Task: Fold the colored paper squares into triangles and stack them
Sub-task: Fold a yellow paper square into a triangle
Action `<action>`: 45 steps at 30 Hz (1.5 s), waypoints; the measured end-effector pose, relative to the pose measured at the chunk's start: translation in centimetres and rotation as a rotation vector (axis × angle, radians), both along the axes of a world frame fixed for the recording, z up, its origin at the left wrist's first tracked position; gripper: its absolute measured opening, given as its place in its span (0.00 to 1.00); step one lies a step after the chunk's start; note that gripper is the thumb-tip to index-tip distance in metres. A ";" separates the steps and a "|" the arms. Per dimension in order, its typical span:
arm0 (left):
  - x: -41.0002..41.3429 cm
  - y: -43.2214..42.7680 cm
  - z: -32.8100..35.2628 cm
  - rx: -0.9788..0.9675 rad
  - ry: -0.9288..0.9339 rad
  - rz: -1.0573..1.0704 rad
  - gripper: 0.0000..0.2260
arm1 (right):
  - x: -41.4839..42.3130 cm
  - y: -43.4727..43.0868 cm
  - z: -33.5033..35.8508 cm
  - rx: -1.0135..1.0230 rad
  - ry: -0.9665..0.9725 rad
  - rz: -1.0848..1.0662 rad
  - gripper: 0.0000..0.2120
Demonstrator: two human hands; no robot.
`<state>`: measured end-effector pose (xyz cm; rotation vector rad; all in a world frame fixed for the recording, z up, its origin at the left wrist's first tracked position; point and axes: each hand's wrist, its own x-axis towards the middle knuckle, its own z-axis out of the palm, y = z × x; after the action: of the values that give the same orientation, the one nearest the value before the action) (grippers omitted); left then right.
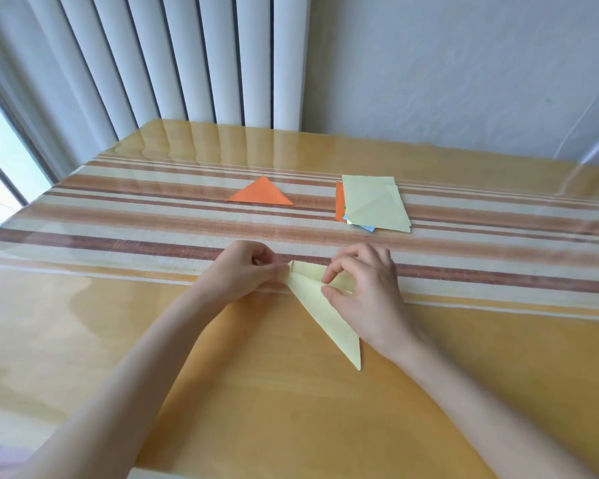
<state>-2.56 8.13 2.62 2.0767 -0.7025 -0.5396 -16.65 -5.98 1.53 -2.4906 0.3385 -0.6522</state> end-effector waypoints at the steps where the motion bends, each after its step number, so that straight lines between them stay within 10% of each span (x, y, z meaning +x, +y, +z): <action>1: 0.0 0.3 0.3 -0.054 0.068 0.011 0.06 | 0.0 0.1 0.2 -0.078 -0.085 0.001 0.05; 8: -0.1 2.2 0.9 -0.294 0.579 0.078 0.06 | -0.8 2.3 0.7 -0.369 -0.267 0.289 0.07; 13: -0.3 2.6 0.0 -0.358 0.573 0.068 0.04 | -1.7 3.1 -0.5 -0.530 -0.150 0.412 0.11; 19: -0.9 2.3 -0.9 -0.322 0.313 0.070 0.04 | -0.9 -0.7 1.4 0.083 -0.247 0.102 0.12; 23: -1.0 2.2 -0.9 -0.334 0.262 0.007 0.02 | -0.7 -2.3 1.6 0.862 0.041 0.020 0.15; 45: -1.3 2.2 -0.1 -0.440 0.416 -0.036 0.05 | -1.0 -1.8 0.7 0.935 -0.052 0.084 0.12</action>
<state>-3.83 10.36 2.56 1.4851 -0.5524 -0.7363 -17.70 -7.76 2.28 -1.5815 0.3986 -0.3862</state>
